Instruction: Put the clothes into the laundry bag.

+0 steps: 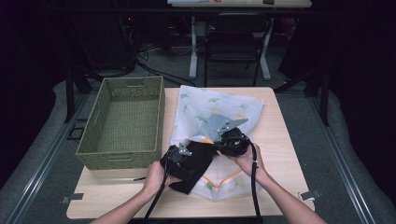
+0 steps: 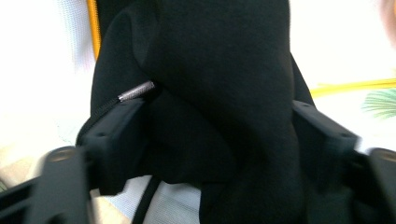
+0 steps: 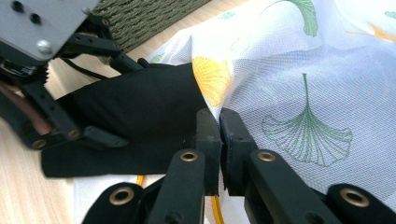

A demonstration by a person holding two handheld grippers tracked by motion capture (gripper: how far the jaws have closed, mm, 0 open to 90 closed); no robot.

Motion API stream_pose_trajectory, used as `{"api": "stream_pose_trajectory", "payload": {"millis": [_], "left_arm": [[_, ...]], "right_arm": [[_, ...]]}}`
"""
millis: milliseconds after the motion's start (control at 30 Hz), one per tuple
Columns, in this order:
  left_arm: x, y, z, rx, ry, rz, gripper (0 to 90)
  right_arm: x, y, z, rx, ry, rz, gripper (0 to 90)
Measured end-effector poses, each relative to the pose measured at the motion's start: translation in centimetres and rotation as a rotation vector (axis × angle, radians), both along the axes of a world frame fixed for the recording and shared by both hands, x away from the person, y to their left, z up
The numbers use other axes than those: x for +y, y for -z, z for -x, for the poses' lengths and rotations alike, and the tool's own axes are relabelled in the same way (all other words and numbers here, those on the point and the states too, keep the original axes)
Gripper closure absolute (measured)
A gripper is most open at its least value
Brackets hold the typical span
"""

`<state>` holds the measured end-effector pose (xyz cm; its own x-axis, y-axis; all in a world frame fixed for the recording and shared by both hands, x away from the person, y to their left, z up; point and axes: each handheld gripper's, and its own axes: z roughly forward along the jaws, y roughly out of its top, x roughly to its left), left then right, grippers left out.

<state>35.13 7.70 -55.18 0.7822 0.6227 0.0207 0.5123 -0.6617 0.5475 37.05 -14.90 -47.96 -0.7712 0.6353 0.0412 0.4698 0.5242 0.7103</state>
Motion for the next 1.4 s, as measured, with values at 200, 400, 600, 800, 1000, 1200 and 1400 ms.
{"api": "stream_pose_trajectory", "payload": {"millis": [200,400,600,800,1000,1200,1400], "left_arm": [[0.0,0.3,-0.2,-0.009,0.022,0.015,60.1],[-0.2,0.4,-0.3,-0.027,0.024,0.025,83.3],[-0.6,-0.2,-0.6,-0.062,0.004,0.063,84.3],[-1.9,-1.0,-1.3,-0.095,-0.009,0.118,84.4],[-3.1,-1.2,-2.0,-0.138,-0.035,0.166,84.4],[-3.8,-1.5,-2.7,-0.198,-0.085,0.223,84.4],[-4.3,-2.1,-3.3,-0.257,-0.123,0.262,84.4]], "right_arm": [[0.1,0.1,-0.1,0.005,-0.002,0.004,87.4],[0.3,0.2,0.0,0.007,-0.009,0.008,87.6],[0.4,0.0,0.0,-0.001,-0.014,0.002,87.8],[0.3,-0.4,0.3,-0.013,-0.017,-0.015,87.8],[0.3,-0.7,0.5,-0.019,-0.021,-0.028,87.8],[0.2,-0.9,0.5,-0.021,-0.02,-0.043,87.8],[0.3,-1.2,0.7,-0.031,-0.027,-0.053,87.8]]}}
